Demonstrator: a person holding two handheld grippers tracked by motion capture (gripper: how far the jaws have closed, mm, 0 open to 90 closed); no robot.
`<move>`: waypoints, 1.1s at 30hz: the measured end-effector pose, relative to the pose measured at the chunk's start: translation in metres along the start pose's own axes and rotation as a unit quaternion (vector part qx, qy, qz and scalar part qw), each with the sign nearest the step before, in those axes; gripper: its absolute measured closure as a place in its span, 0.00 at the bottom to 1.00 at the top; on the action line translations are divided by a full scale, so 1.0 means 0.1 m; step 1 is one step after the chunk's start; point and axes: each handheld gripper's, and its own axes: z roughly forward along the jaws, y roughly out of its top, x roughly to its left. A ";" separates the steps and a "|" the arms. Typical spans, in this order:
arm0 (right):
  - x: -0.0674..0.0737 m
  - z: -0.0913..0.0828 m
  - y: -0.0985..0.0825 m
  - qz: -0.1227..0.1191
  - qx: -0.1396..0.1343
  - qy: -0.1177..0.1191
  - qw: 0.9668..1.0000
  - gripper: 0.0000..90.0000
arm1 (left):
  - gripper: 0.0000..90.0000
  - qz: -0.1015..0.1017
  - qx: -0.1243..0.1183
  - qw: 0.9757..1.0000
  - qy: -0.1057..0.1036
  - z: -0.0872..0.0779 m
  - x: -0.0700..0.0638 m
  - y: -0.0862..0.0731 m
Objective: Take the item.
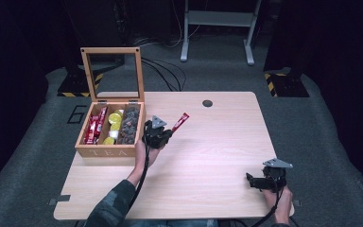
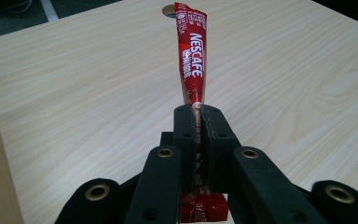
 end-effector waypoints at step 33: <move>0.01 0.00 0.00 -0.003 -0.003 -0.002 1.000 0.04 | 0.95 -0.003 0.035 0.999 -0.010 0.49 -0.21 -0.06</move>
